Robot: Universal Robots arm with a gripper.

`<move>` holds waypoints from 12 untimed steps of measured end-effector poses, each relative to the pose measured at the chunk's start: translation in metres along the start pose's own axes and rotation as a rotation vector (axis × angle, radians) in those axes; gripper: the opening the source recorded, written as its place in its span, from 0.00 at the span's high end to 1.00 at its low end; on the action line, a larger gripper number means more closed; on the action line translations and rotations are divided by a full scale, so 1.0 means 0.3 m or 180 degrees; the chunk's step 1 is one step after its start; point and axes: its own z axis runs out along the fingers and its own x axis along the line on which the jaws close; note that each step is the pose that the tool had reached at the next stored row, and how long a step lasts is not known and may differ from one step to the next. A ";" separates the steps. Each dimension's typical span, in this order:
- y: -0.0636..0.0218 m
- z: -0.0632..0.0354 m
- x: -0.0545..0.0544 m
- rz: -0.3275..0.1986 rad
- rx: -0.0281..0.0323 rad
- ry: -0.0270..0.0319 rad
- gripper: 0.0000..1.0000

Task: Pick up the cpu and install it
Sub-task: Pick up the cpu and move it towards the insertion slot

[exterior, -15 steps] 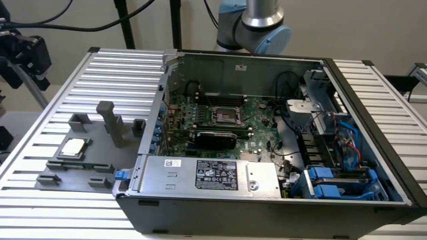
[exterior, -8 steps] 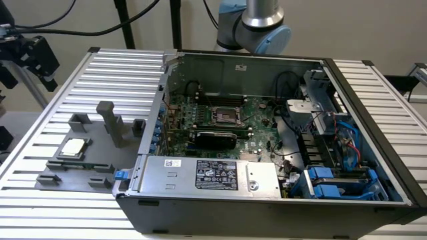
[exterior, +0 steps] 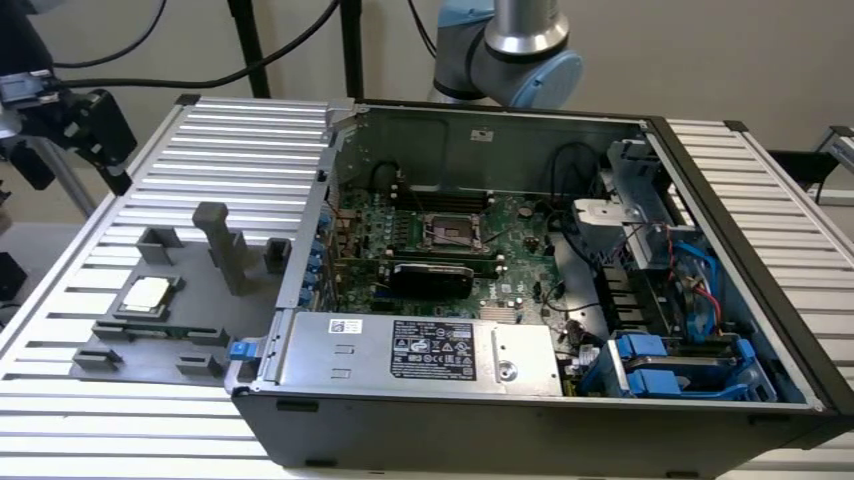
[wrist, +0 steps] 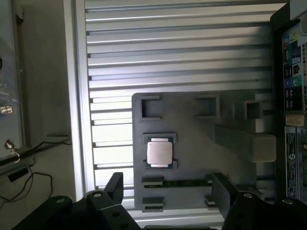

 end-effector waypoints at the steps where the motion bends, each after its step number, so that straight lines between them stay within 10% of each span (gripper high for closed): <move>1: 0.000 0.006 -0.004 0.0000 0.0000 0.0000 0.17; 12: -0.002 0.073 -0.019 0.0000 0.0000 0.0000 0.17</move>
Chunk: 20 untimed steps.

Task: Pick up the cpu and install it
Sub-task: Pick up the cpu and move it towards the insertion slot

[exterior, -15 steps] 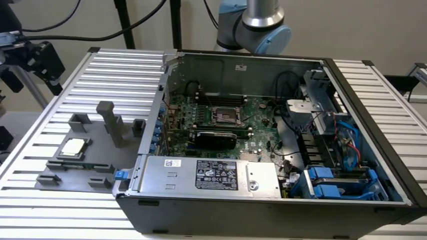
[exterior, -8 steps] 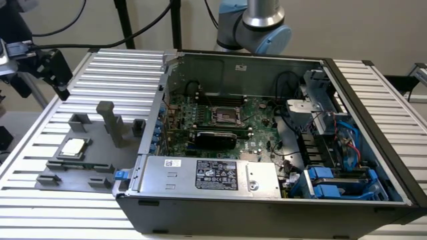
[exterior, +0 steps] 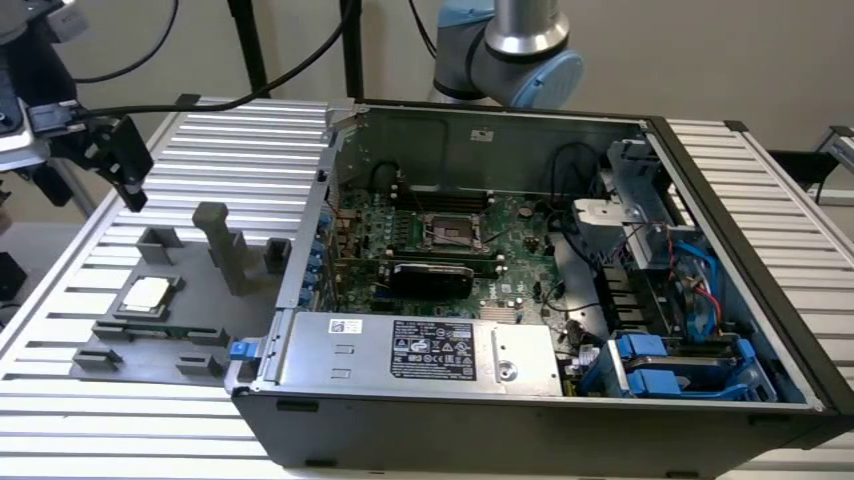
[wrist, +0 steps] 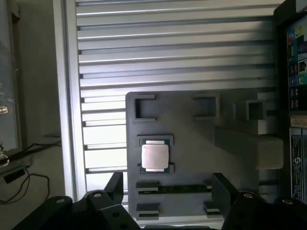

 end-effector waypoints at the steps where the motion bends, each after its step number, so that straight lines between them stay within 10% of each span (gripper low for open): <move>1: 0.000 0.006 0.000 0.0000 0.0000 0.0000 0.17; 20: -0.009 0.121 0.025 0.0108 0.0002 -0.0005 0.17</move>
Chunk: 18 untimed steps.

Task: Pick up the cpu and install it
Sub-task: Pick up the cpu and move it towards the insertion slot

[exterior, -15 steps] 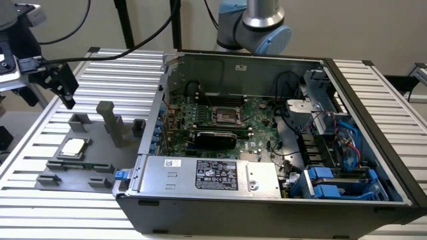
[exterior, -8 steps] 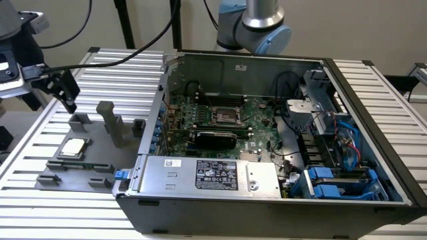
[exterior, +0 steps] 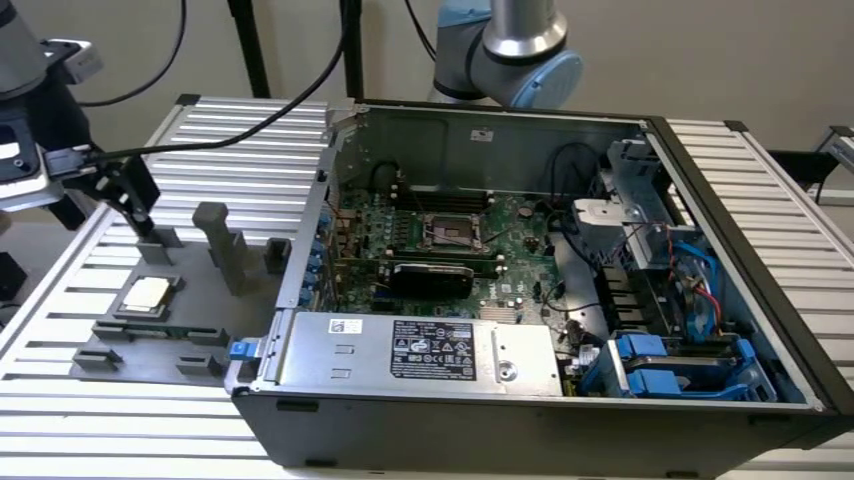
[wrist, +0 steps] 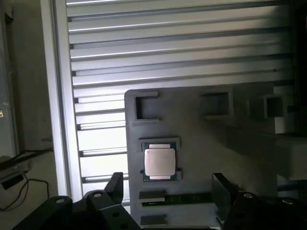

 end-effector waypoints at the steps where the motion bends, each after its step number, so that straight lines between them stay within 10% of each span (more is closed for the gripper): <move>1: -0.001 0.006 0.002 0.0014 0.0001 0.0000 0.17; 18: -0.040 0.107 0.005 0.0085 0.0002 -0.0004 0.17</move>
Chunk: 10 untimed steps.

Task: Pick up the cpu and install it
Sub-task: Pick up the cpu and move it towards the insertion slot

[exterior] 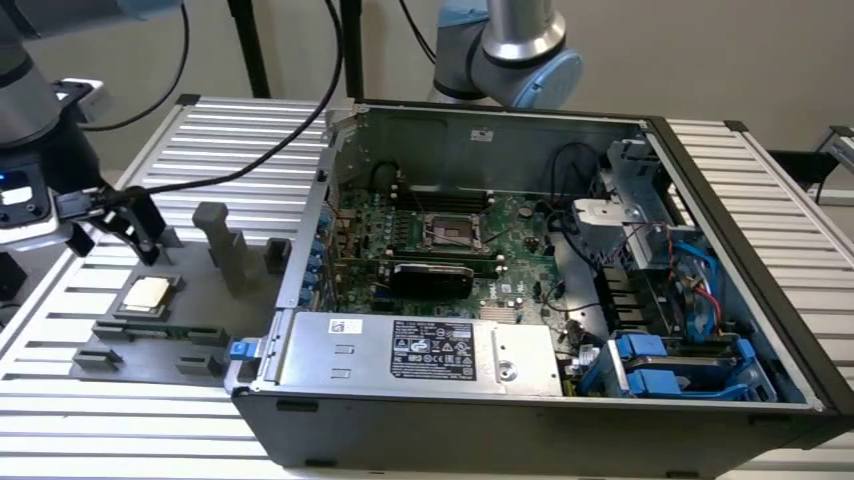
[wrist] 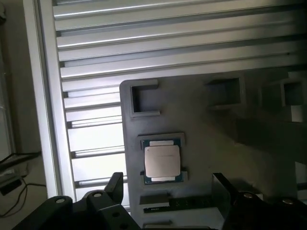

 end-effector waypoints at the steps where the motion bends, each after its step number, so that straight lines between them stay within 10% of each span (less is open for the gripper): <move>1: -0.003 0.006 0.000 0.0001 0.0000 -0.0001 0.17; 10: -0.014 0.060 -0.003 0.0009 0.0000 -0.0001 0.17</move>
